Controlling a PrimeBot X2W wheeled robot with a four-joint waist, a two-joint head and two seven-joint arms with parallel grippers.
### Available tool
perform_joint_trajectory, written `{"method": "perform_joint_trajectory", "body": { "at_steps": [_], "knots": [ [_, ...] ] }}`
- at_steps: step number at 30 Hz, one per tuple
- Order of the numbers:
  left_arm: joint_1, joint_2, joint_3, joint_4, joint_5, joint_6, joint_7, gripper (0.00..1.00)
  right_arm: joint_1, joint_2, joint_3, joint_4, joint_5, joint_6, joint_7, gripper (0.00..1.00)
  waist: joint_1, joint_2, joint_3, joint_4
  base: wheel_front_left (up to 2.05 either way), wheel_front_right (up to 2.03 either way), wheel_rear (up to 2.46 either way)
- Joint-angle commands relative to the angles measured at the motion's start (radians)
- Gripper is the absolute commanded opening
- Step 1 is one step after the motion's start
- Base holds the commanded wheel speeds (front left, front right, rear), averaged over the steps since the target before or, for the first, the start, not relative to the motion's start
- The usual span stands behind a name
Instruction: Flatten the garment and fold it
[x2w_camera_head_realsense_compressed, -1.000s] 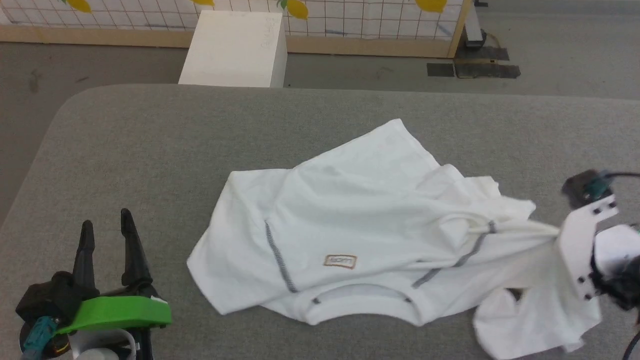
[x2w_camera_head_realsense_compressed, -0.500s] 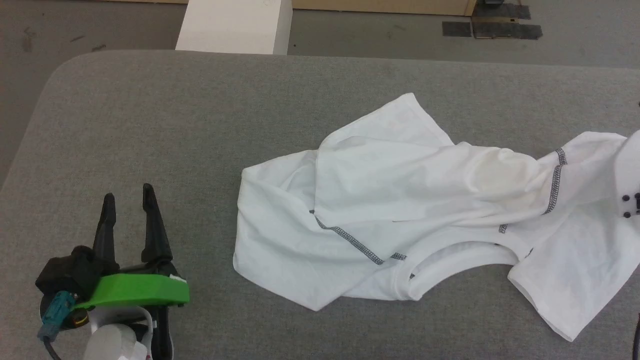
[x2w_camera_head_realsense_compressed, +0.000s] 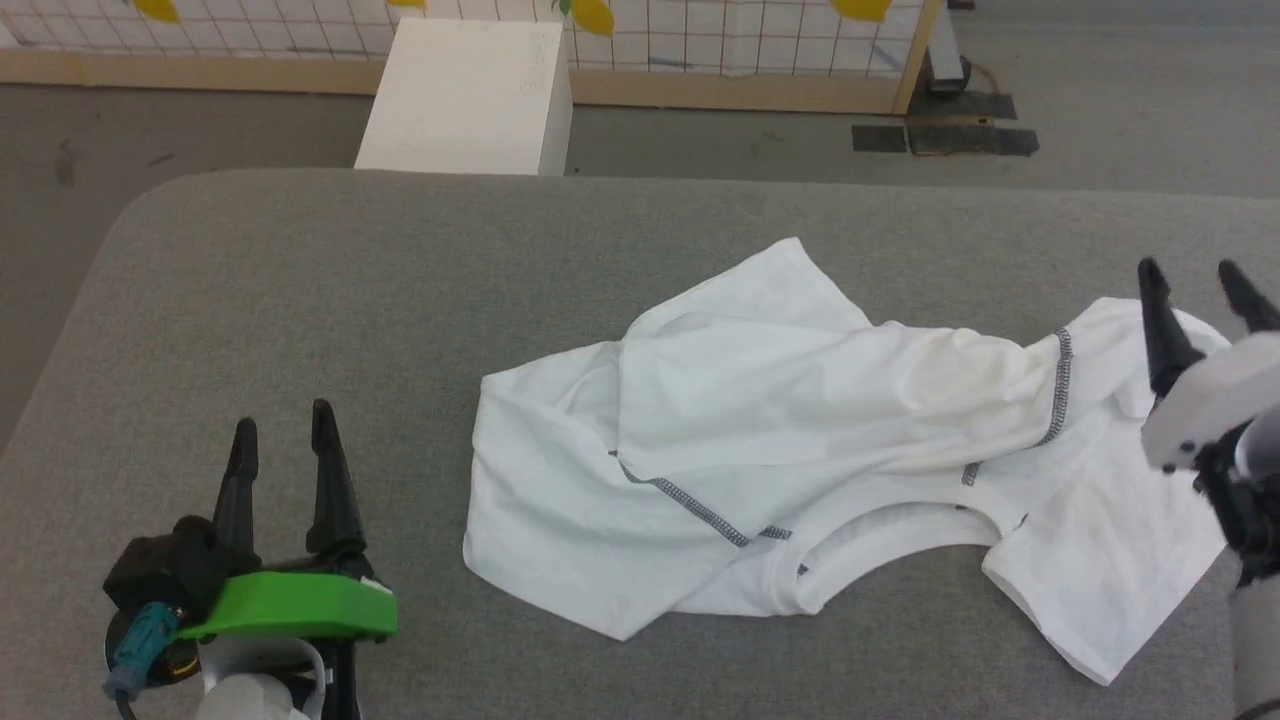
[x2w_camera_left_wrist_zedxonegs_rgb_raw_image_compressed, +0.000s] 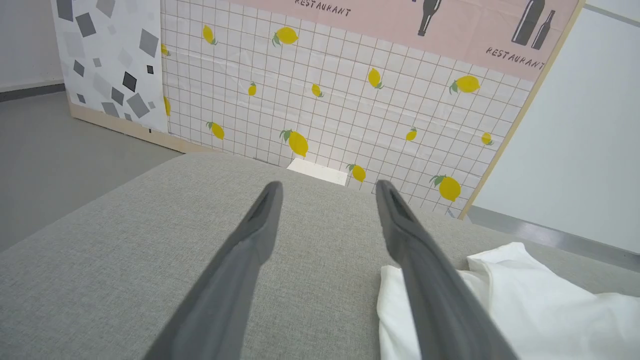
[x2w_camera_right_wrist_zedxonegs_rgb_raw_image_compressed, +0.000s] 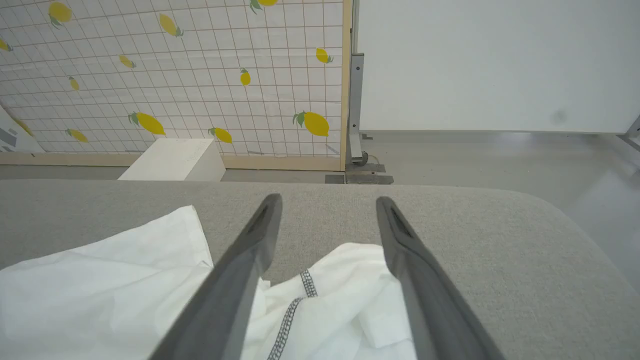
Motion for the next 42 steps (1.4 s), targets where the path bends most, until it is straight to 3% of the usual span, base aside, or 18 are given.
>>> {"method": "perform_joint_trajectory", "body": {
  "at_steps": [1, 6, 12, 21, 27, 28, 29, 30, 33, 37, 42],
  "knots": [
    [0.018, -0.003, -0.003, 0.001, -0.014, 0.005, -0.004, 1.0, 0.066, 0.038, -0.013, -0.027, 0.015, -0.002, -0.022, 1.0, 0.0, 0.0, -0.043, -0.024, 0.0, 0.0, 0.0],
    [0.056, -0.003, -0.002, 0.0, -0.02, 0.007, -0.004, 1.0, 0.248, 0.128, -0.009, -0.094, 0.029, -0.002, -0.023, 1.0, 0.0, 0.0, -0.078, -0.043, 0.0, 0.0, 0.0],
    [0.087, -0.003, -0.01, -0.011, -0.036, 0.017, -0.004, 1.0, 0.386, 0.162, 0.009, -0.114, 0.026, -0.002, 0.07, 1.0, 0.0, 0.0, -0.088, -0.056, 0.0, 0.0, 0.0],
    [0.076, -0.003, -0.027, -0.013, -0.05, 0.014, -0.004, 1.0, 0.391, 0.049, 0.159, -0.129, -0.066, -0.002, 0.459, 1.0, 0.0, 0.0, -0.047, -0.047, 0.0, 0.0, 0.0],
    [0.055, -0.003, -0.038, -0.009, -0.056, 0.011, -0.004, 1.0, 0.37, -0.005, 0.201, -0.109, -0.069, -0.002, 0.567, 1.0, 0.0, 0.0, -0.018, -0.03, 0.0, 0.0, 0.0],
    [0.052, -0.003, -0.038, -0.009, -0.056, 0.011, -0.004, 1.0, 0.369, -0.01, 0.203, -0.104, -0.067, -0.002, 0.578, 0.42, 0.0, 0.0, -0.014, -0.028, 0.0, 0.0, 0.0],
    [0.051, -0.003, -0.038, -0.007, -0.053, 0.011, -0.004, 1.0, 0.366, -0.016, 0.204, -0.101, -0.063, -0.002, 0.583, 0.13, 0.0, 0.0, -0.011, -0.026, 0.0, 0.0, 0.0],
    [0.05, -0.002, -0.039, -0.004, -0.047, 0.01, -0.004, 1.0, 0.365, -0.023, 0.203, -0.098, -0.058, -0.002, 0.583, 0.0, 0.0, 0.0, -0.009, -0.025, 0.0, 0.0, 0.0],
    [0.049, -0.002, -0.036, -0.001, -0.043, 0.009, -0.004, 1.0, 0.362, -0.05, 0.192, -0.093, -0.033, -0.002, 0.588, 0.0, 0.0, 0.0, -0.005, -0.027, 0.0, 0.0, 0.0],
    [0.048, -0.002, -0.035, 0.001, -0.042, 0.006, -0.004, 1.0, 0.345, -0.135, 0.143, -0.082, -0.015, -0.002, 0.588, 0.0, 0.0, 0.0, 0.0, -0.03, 0.0, 0.0, 0.0],
    [0.036, -0.002, -0.049, 0.007, -0.04, 0.002, -0.004, 1.0, 0.284, -0.226, -0.039, -0.028, -0.06, -0.002, 0.578, 0.0, 0.0, 0.0, 0.01, -0.024, 0.0, 0.0, 0.0]
  ]
}}
